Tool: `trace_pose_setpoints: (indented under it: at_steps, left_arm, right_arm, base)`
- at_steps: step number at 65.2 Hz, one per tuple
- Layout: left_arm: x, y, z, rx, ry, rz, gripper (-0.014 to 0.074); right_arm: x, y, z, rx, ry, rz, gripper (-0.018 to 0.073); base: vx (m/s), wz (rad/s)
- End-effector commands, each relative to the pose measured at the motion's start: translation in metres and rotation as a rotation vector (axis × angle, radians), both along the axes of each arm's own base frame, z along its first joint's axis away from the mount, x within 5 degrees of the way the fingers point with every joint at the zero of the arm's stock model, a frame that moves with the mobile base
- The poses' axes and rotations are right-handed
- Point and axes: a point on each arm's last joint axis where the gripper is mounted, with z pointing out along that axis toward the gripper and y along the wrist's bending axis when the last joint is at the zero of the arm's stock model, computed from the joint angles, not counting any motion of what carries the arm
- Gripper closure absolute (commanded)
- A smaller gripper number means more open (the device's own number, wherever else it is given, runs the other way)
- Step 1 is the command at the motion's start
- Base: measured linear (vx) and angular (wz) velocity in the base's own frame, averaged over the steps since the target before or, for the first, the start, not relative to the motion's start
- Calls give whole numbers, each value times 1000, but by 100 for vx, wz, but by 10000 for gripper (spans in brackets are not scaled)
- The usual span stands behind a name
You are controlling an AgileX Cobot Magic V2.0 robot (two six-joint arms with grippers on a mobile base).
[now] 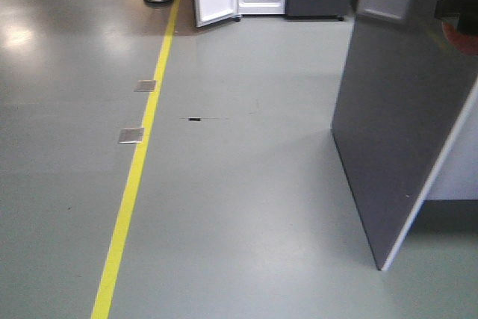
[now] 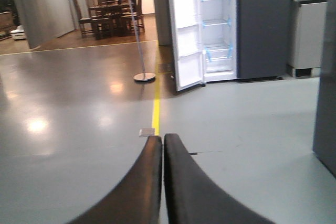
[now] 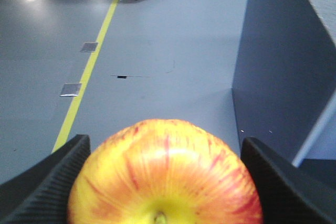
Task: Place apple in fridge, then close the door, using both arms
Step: 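Drive the base away from the counter holding the apple in the right gripper, then drive toward the open white refrigerator carrying the apple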
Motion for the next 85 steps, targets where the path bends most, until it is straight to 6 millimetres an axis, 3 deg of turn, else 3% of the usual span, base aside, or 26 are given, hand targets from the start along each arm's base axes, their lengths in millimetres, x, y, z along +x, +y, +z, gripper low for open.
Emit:
trace_pose_setpoints:
  at_steps: [1, 85]
  left_arm:
    - [-1, 0, 3, -4, -77, -1, 603]
    - [-1, 0, 3, -4, -77, -1, 603]
  right_arm:
    - [-7, -1, 26, -3, -145, -11, 331]
    - [-7, -1, 26, -3, -145, -11, 331]
  base:
    - [13, 34]
    - [21, 6]
